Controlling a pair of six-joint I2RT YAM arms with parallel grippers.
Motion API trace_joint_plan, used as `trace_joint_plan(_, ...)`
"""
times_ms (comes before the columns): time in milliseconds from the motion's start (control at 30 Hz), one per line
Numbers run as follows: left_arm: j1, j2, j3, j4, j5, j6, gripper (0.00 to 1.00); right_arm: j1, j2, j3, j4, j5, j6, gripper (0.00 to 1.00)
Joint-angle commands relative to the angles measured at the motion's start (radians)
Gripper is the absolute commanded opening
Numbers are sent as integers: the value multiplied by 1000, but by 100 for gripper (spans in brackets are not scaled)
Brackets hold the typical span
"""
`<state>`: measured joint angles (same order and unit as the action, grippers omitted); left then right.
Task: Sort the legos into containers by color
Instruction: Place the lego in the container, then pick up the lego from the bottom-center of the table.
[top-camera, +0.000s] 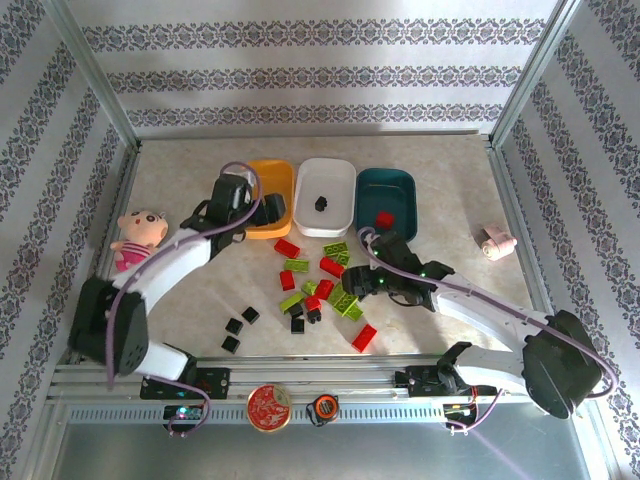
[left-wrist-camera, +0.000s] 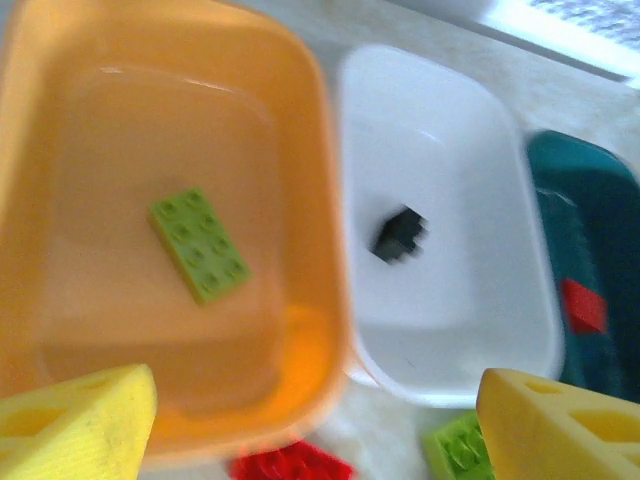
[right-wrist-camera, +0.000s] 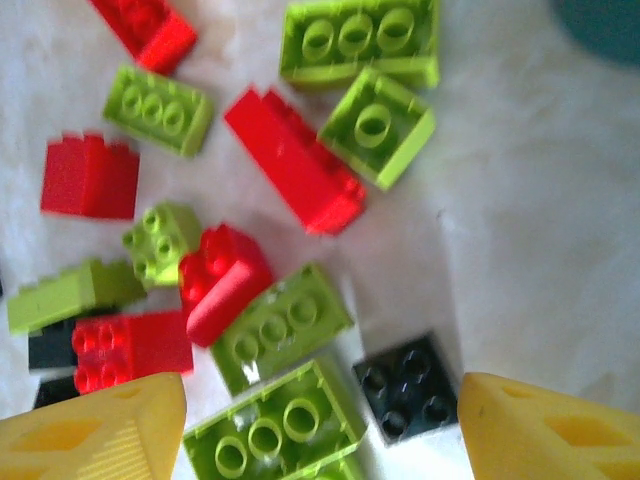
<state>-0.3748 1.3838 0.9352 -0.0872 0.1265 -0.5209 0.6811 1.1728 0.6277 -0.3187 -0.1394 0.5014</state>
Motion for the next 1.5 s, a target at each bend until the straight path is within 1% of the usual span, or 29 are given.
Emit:
trace_joint_plan(0, -52, -119, -109, 30, 26, -24, 97, 71, -22, -28, -157, 52, 17, 74)
trace_joint_plan(33, -61, -157, -138, 25, 24, -28, 100, 97, -36, -32, -187, 70, 32, 75)
trace_joint_plan(133, -69, -249, -215, 24, 22, -50, 100, 146, -72, -43, -255, 102, 86, 76)
trace_joint_plan(233, -69, -314, -279, 41, 24, -78, 100, 187, -97, -61, -279, 118, 143, 77)
trace_joint_plan(467, -69, -371, -346, 28, 26, -81, 100, 306, -75, -88, -279, 144, 327, 79)
trace_joint_plan(567, -70, -376, -371, 51, 31, -83, 100, 322, -44, -82, -264, 141, 376, 79)
trace_joint_plan(767, -69, -376, -406, 80, 43, -89, 100, 334, 24, -68, -265, 158, 418, 78)
trace_joint_plan(1033, -69, -394, -422, 69, 26, -71, 100, 356, 116, -35, -235, 150, 394, 77)
trace_joint_plan(1067, -69, -396, -423, 66, 25, -70, 100, 357, 126, -31, -239, 151, 391, 76)
trace_joint_plan(1200, -69, -405, -425, 56, 17, -74, 100, 358, 139, -35, -230, 144, 377, 66)
trace_joint_plan(1300, -69, -419, -428, 54, 12, -76, 100, 358, 125, -38, -225, 150, 367, 57)
trace_joint_plan(1467, -70, -430, -423, 37, 2, -71, 100, 359, 81, -49, -226, 174, 360, 44)
